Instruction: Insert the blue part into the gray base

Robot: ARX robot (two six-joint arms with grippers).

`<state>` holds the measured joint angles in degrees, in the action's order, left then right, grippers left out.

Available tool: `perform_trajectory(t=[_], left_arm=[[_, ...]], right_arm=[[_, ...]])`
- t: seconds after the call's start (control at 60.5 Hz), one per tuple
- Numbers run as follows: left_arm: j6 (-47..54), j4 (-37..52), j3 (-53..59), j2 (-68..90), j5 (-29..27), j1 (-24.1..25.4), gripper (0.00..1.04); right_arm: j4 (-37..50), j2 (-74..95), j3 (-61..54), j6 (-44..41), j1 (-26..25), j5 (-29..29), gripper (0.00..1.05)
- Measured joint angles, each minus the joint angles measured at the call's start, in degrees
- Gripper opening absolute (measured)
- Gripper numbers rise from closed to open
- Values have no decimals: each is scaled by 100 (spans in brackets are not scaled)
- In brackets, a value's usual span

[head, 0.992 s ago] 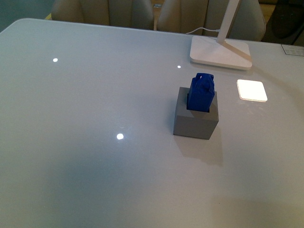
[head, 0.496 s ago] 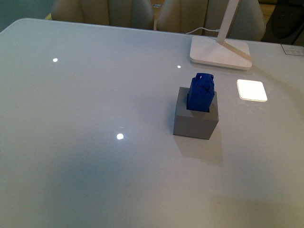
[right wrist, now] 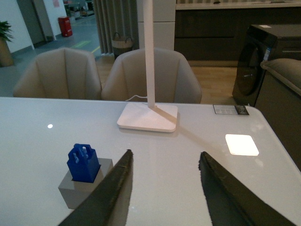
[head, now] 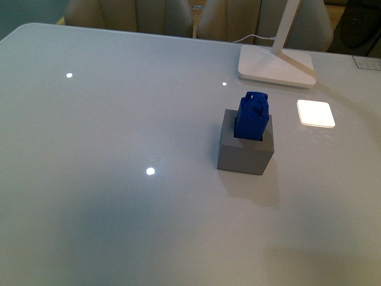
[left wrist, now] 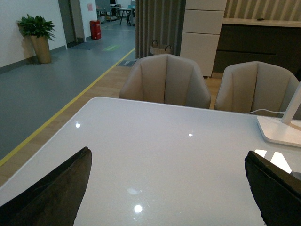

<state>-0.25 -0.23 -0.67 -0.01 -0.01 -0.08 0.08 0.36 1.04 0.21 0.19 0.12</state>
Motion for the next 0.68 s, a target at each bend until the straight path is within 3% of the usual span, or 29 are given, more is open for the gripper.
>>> perform_trajectory(t=[0.149,0.248,0.678], left_arm=[[0,0,0,0,0,0,97],[0,0,0,0,0,0,97],[0,0,0,0,0,0,97]], right_arm=[[0,0,0,2,0,0,83],[0,0,0,2,0,0,97],[0,0,0,2,0,0,96]])
